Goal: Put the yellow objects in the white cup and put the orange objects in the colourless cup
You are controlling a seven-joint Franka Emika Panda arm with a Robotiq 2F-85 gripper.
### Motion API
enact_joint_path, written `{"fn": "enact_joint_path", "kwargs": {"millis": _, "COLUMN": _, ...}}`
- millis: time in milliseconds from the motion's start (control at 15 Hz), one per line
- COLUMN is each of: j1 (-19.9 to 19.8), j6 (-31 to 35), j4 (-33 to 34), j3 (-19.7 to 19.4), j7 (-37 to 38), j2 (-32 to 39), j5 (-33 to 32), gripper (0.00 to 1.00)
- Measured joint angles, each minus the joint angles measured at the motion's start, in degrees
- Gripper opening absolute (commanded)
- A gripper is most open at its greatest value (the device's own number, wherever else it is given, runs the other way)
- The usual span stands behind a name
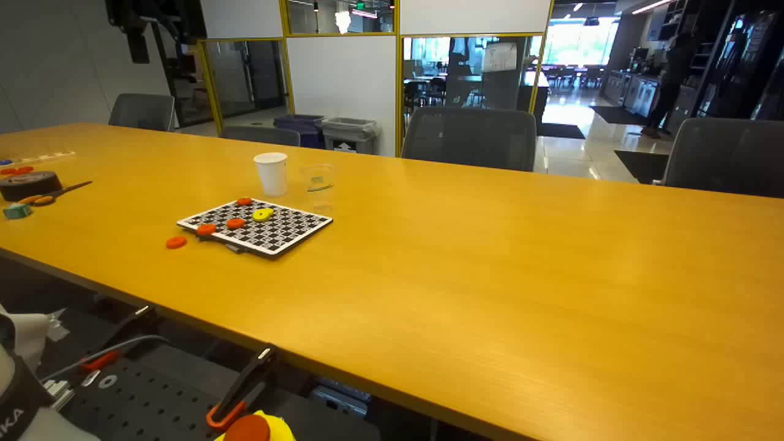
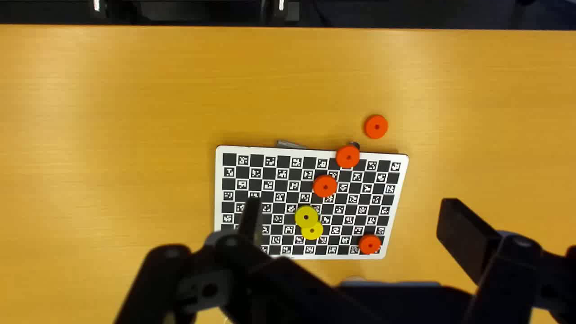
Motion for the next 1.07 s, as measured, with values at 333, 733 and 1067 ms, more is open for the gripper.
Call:
{"fn": "enact_joint_path", "kwargs": {"millis": 333, "j1": 0.0, "j6": 0.0, "j4": 0.63, "j3": 0.0, "j7": 0.0, "j2": -0.5, "j5": 0.0, "gripper": 1.0}}
{"fn": "enact_joint_path", "kwargs": {"millis": 733, "j1": 0.0, "j6": -0.05, "j4": -0.34, "j3": 0.04, "j7": 0.4, "j2": 0.58, "j5": 0.1, "gripper": 1.0}}
{"fn": "enact_joint_path", "kwargs": {"millis": 1067, "j1": 0.0, "j6": 1.37, "j4": -0.68, "j3": 2.07, "j7": 5.35, "j2": 6.17, "j5": 2.53, "gripper": 1.0}}
